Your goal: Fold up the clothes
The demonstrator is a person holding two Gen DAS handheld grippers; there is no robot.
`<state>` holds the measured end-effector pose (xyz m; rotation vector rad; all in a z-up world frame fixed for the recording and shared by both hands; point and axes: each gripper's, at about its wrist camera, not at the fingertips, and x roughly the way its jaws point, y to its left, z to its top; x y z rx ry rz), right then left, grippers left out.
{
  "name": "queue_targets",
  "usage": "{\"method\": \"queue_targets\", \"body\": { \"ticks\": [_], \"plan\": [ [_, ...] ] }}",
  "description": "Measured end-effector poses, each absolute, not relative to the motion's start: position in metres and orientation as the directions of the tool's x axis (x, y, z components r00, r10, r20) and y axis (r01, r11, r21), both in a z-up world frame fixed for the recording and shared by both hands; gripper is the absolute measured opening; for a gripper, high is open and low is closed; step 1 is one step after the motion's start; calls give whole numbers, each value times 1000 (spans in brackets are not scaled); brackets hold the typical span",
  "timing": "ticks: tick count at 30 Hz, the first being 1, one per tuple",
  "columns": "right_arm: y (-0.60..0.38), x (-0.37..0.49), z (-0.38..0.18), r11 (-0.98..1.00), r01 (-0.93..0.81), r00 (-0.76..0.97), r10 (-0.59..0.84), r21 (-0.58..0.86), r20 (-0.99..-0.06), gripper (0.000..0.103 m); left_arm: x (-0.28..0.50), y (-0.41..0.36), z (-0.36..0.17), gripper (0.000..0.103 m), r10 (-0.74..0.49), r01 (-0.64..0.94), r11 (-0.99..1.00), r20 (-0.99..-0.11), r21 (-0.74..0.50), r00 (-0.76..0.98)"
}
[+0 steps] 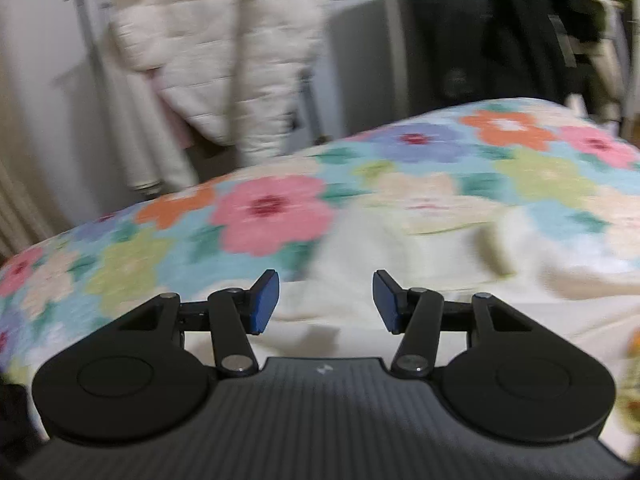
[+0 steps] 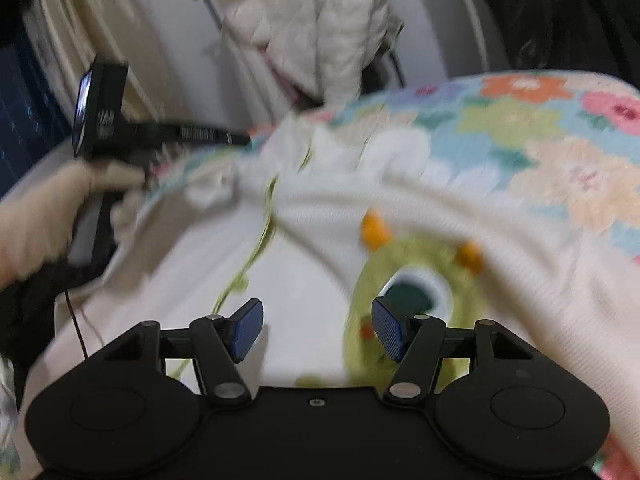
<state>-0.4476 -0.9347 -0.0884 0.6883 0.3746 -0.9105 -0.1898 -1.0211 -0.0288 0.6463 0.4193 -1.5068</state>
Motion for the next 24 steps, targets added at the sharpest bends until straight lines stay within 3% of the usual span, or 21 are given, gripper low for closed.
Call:
{"method": "queue_targets", "body": {
  "ticks": [4,7,9,11,13,16,17,21,22,23,24],
  "plan": [
    [-938,-475,-78,351,857,513,-662,378,-546,66,-244,-1041,-25,53,-732,986,-161,-674,33,-97],
    [-938,-491,-71,315,903,428,-712,291,-556,66,-288,-1068,-29,65,-693,977,-210,-709,27,-129],
    [-937,-502,-68,286,930,366,-742,229,-561,66,-315,-1090,-39,80,-656,975,-219,-747,46,-112],
    [-936,-516,-65,246,956,292,-771,158,-566,68,-333,-1113,-60,85,-588,977,-210,-804,46,-89],
    [-936,-532,-64,199,977,210,-794,83,-570,70,-346,-1124,-82,76,-515,973,-224,-854,53,-72],
    [-941,-555,-74,159,987,141,-761,29,-633,74,-363,-1116,-97,40,-531,958,-263,-846,111,-48],
    [-943,-562,-77,146,989,118,-749,11,-652,75,-365,-1111,-96,13,-554,956,-263,-831,127,-42],
    [-949,-572,-102,180,982,87,-682,-52,-727,72,-346,-1110,-79,9,-609,984,-179,-787,16,-98],
    [-950,-573,-107,193,979,85,-666,-61,-741,67,-343,-1112,-70,9,-640,986,-165,-761,-2,-108],
    [-951,-577,-105,187,982,103,-671,-33,-735,42,-340,-1113,-62,9,-670,988,-152,-733,-20,-118],
    [-953,-580,-102,178,984,116,-679,-9,-725,0,-337,-1114,-53,9,-701,989,-141,-702,-39,-128]
  ]
}}
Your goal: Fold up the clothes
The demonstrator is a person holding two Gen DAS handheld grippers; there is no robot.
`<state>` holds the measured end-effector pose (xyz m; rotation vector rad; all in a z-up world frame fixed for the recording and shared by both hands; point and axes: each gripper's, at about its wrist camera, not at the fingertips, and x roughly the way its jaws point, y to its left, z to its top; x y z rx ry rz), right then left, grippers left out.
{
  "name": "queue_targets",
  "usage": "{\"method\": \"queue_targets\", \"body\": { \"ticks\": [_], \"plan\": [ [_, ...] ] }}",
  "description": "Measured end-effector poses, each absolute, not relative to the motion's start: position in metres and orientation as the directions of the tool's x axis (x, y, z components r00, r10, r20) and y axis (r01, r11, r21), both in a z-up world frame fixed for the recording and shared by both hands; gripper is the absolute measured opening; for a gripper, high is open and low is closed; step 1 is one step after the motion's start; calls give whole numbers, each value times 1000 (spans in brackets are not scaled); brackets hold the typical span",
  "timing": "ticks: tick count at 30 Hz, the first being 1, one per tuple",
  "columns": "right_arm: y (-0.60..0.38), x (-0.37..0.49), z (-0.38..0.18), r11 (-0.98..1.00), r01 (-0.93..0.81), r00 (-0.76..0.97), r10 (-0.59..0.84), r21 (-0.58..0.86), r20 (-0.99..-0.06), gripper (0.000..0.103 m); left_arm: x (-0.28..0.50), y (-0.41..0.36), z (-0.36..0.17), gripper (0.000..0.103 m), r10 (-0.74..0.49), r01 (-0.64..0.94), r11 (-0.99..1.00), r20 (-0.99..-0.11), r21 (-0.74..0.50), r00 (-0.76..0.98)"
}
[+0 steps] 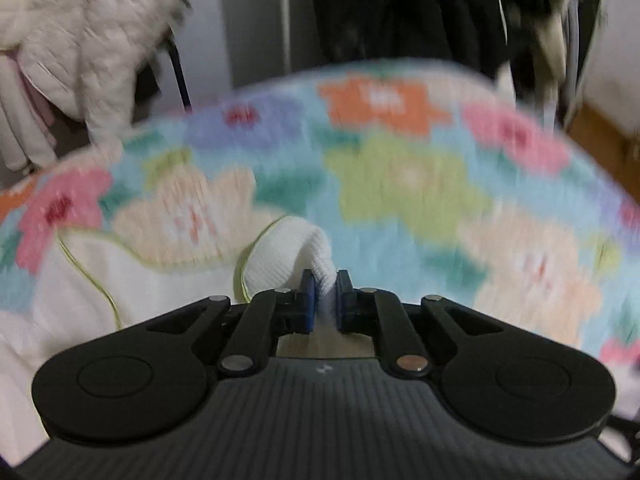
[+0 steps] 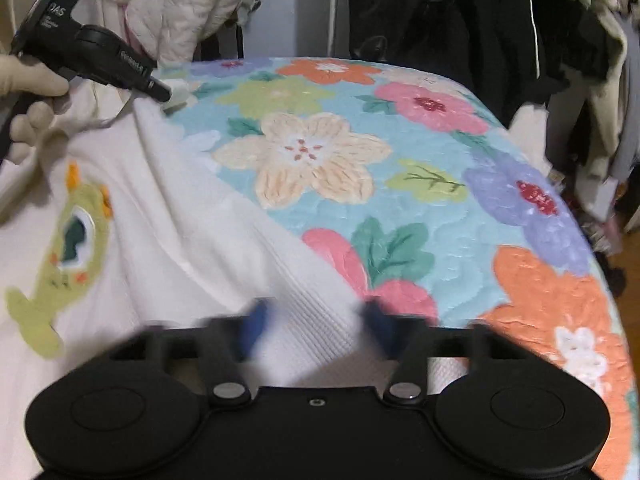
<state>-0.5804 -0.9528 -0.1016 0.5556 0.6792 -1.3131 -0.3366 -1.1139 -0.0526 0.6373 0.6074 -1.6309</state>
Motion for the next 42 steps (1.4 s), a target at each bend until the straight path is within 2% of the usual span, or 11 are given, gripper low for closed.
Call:
{"method": "queue_targets", "body": {
  "ticks": [5,7,8,11,15,17,23,30,35,37,42],
  "plan": [
    [-949,-587,-63,2,997,-37,-873,-79,-486,1,-339,-1116,-22,12,-835,989,-146,-532,-35,-142],
    [-955,-583,-66,-45,993,-90,-889,-110,-449,6,-346,-1124,-27,25,-838,994,-108,-540,24,-78],
    [-964,-580,-75,-36,991,-96,-857,-128,-506,10,-348,-1129,-34,38,-824,995,-77,-565,58,-31],
    [-973,-581,-101,-18,995,-77,-777,-100,-625,14,-347,-1131,-48,44,-773,992,-74,-635,103,8],
    [-961,-591,-75,-45,999,-51,-833,-24,-550,55,-334,-1105,-42,58,-743,987,-87,-668,136,26],
    [-953,-597,-63,-26,997,10,-875,66,-483,58,-320,-1073,-25,63,-740,988,-75,-671,138,37],
    [-951,-573,-55,118,959,221,-878,257,-425,61,-292,-934,-2,73,-771,807,-42,-533,589,349],
    [-899,-507,-6,552,750,652,-710,365,-267,50,-194,-764,7,74,-655,931,266,-662,251,365],
    [-824,-446,11,746,639,750,-549,188,-370,46,-148,-661,-5,74,-561,881,441,-713,173,421],
    [-793,-428,11,792,596,753,-493,132,-436,46,-137,-627,-4,74,-520,842,504,-710,194,475],
    [-724,-457,22,740,577,756,-323,346,-570,48,-122,-571,21,74,-344,659,604,-599,448,723]
  ]
}}
